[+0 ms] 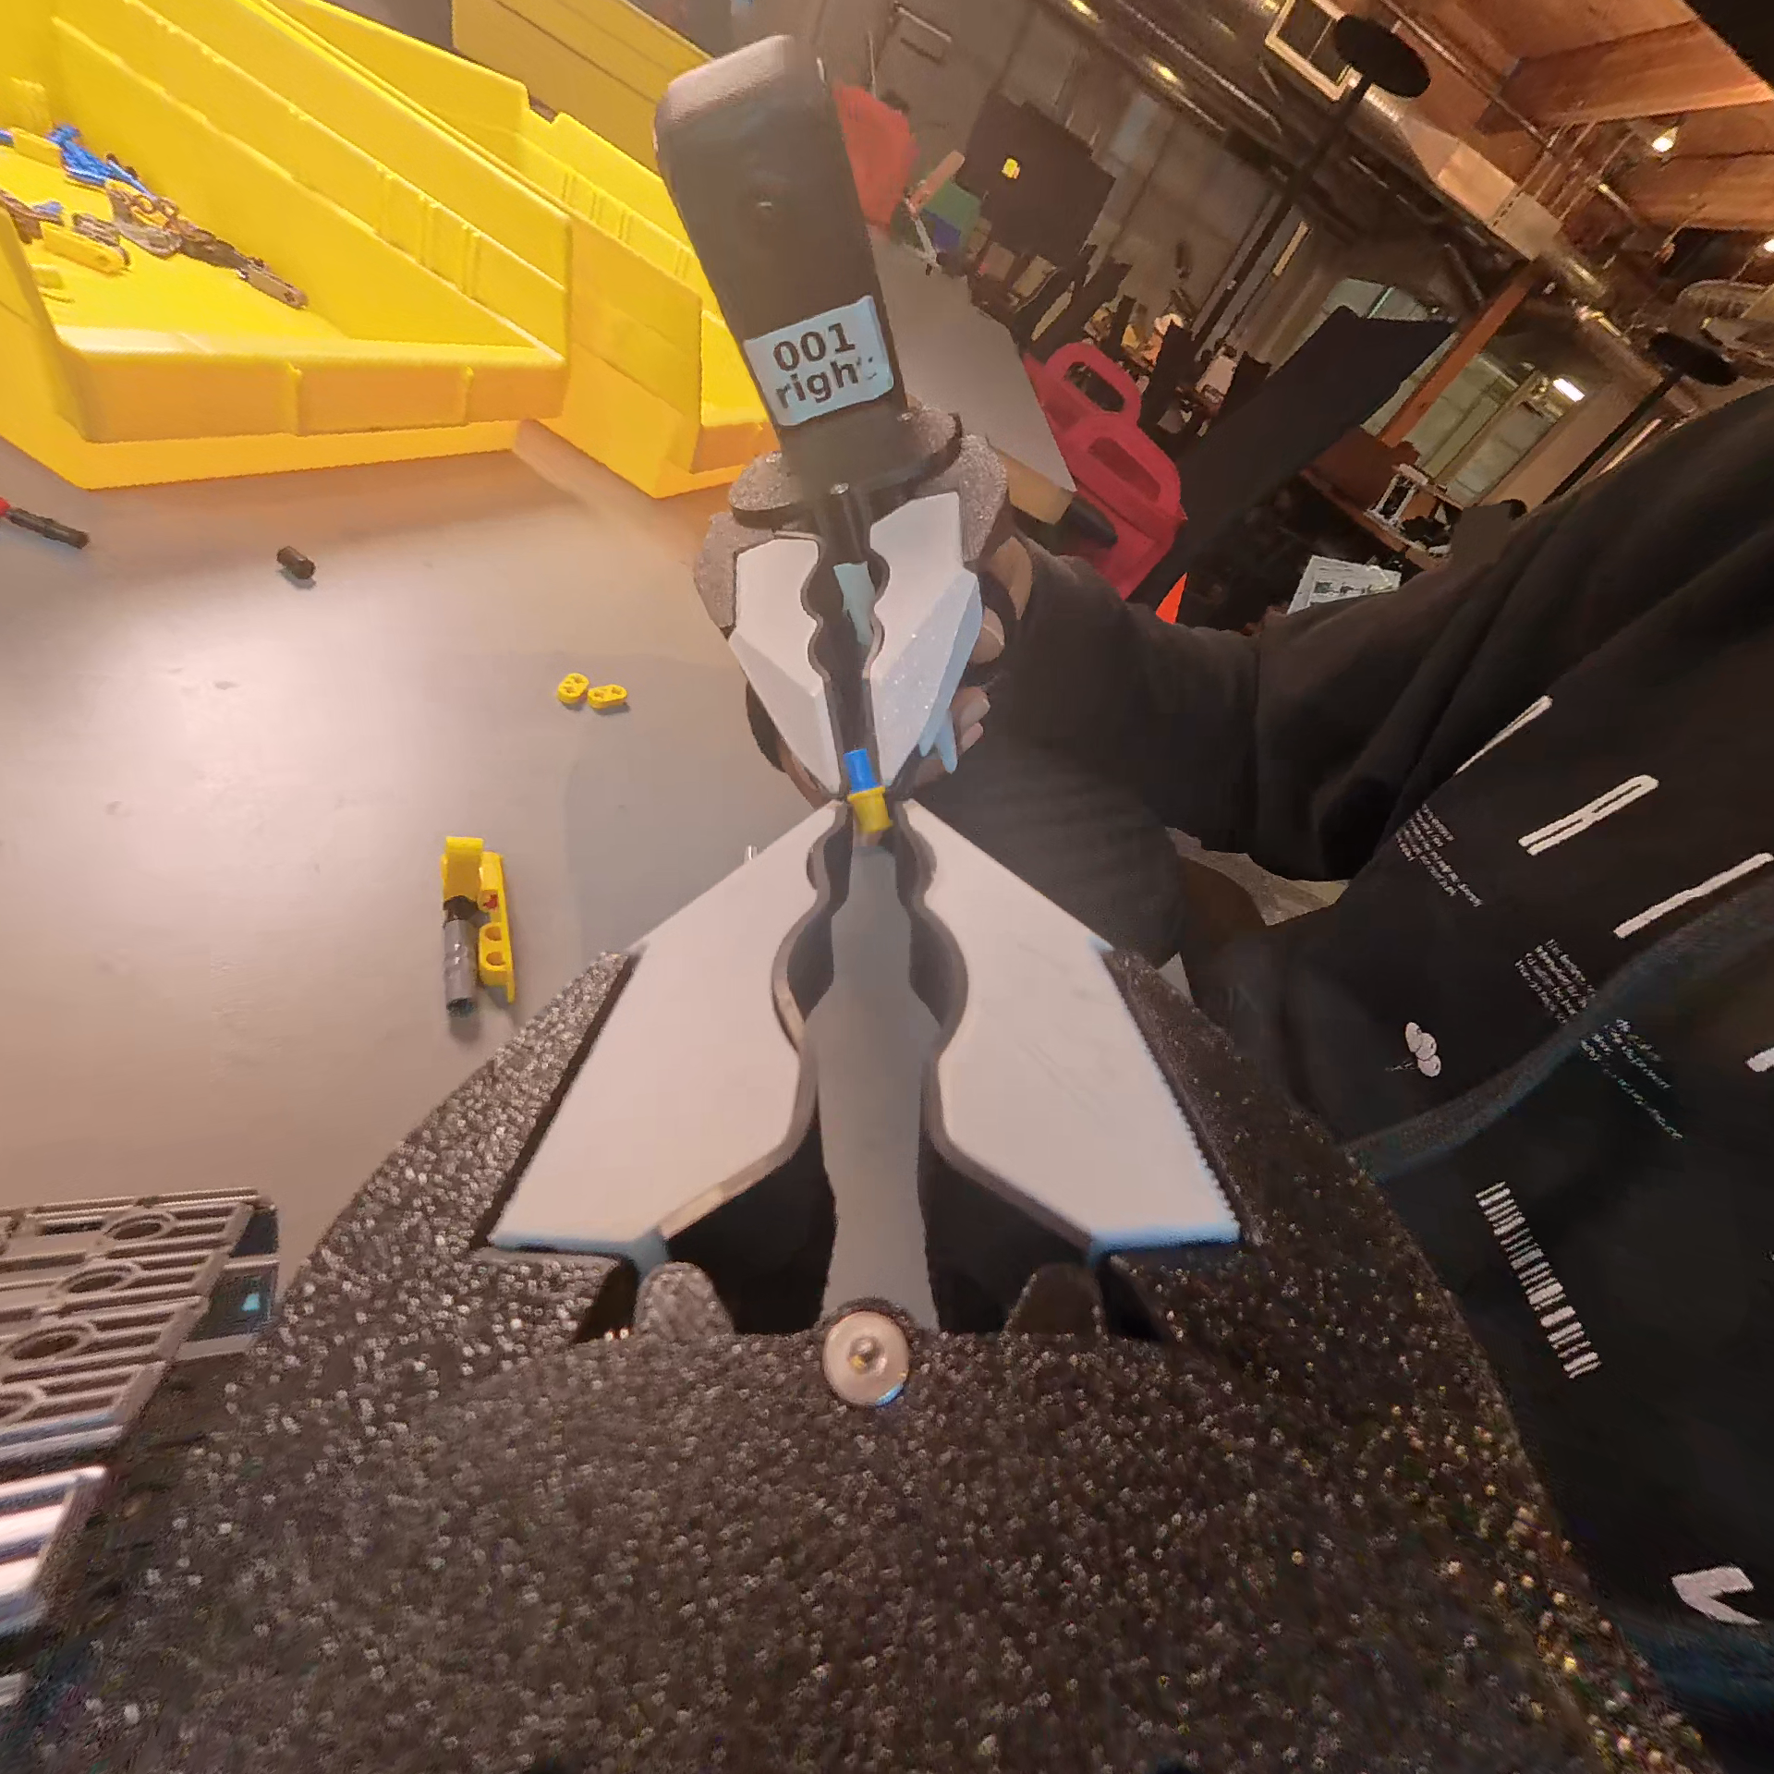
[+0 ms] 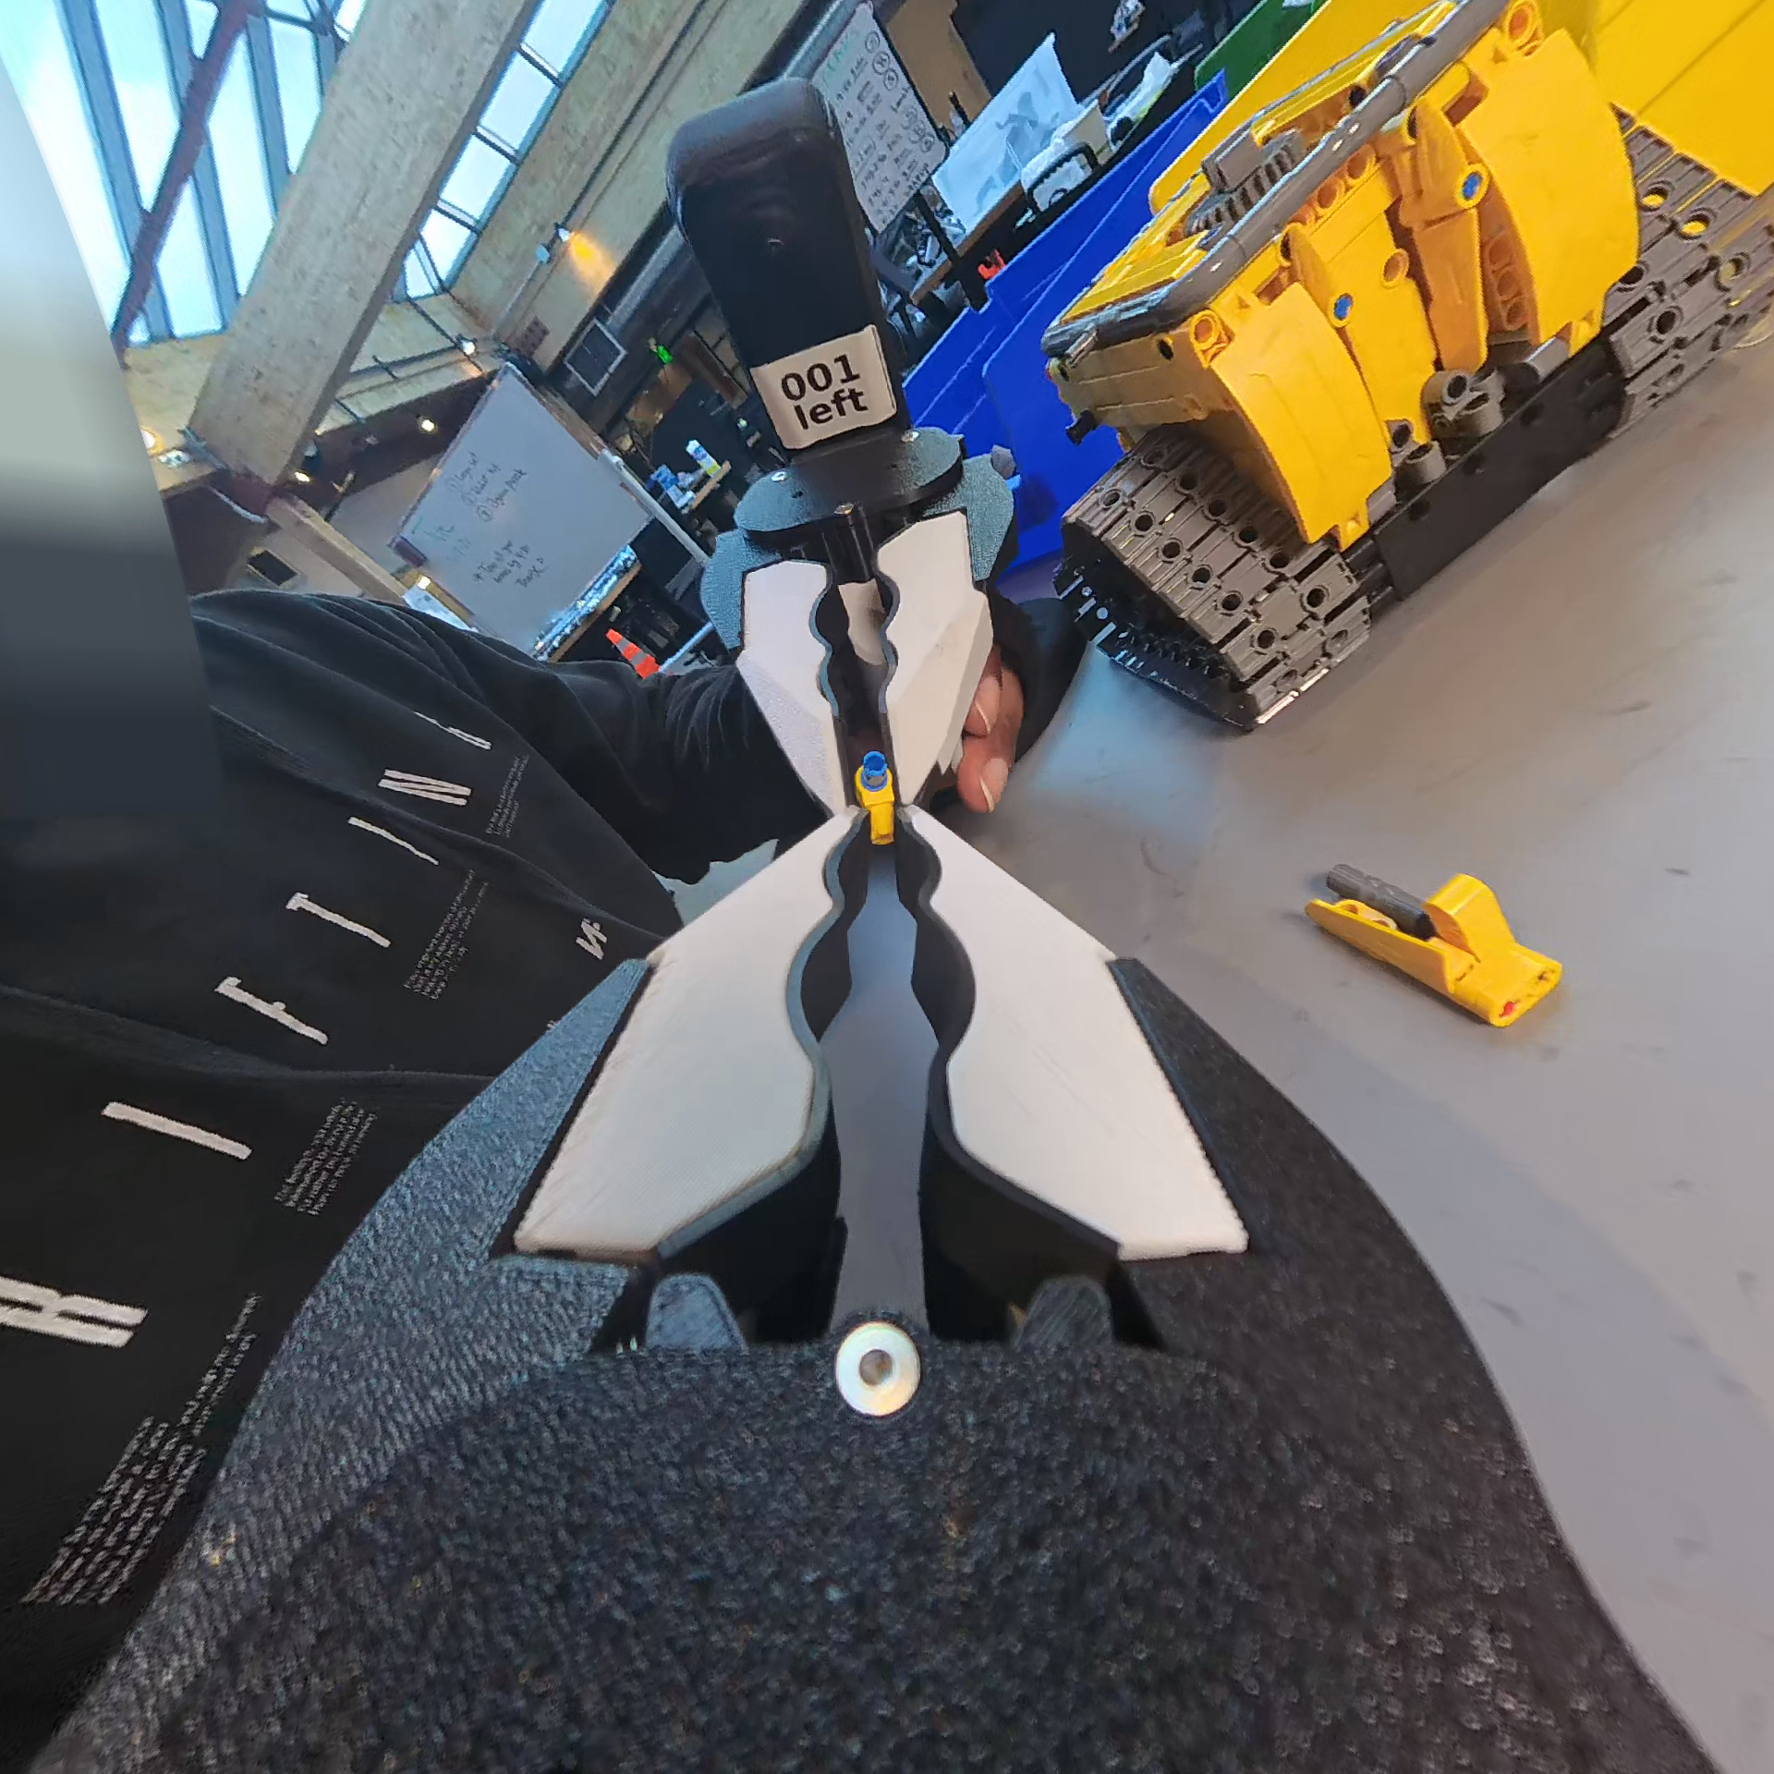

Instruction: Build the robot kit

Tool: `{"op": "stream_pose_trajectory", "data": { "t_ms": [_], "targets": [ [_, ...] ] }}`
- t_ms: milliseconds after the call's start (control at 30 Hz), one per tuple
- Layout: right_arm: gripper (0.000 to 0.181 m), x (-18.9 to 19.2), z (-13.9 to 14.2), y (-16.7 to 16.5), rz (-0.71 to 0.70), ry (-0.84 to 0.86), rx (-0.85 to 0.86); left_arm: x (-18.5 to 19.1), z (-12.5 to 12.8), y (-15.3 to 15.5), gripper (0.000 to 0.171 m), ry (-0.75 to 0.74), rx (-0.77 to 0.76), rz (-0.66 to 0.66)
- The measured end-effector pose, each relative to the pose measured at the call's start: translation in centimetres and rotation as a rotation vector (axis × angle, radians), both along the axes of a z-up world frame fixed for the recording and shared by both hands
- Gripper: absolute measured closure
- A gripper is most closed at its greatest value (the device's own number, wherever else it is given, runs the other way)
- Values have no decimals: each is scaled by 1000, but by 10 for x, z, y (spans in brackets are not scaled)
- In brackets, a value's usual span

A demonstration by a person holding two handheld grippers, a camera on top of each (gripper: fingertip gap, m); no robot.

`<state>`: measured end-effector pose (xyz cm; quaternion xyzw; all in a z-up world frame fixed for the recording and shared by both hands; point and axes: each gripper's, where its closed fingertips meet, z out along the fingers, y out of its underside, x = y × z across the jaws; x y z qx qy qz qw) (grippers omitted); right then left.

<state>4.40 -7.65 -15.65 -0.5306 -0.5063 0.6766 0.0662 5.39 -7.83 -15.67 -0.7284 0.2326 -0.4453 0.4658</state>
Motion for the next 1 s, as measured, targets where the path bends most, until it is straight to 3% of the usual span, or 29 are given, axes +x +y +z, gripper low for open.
{"op": "stream_pose_trajectory", "data": {
  "t_ms": [333,433,600,733,867,1000],
  "targets": [
    [176,0,2,1,-35,25,71,-1,0,1,166,-28,-26,-3],
    [173,1,14,3,-58,118,138,-6,4,3,166,-78,-47,11],
    [161,-2,24,8,-186,302,576,-16,19,5,166,-283,-124,-2],
    [163,-9,21,5,-269,393,962,-16,24,4,166,-353,-146,-22],
    [169,-12,23,0,-304,442,1124,-13,26,2,166,-370,-155,-40],
    [173,-12,23,0,-311,451,1180,-10,26,0,166,-391,-168,-55]
  ]
}}
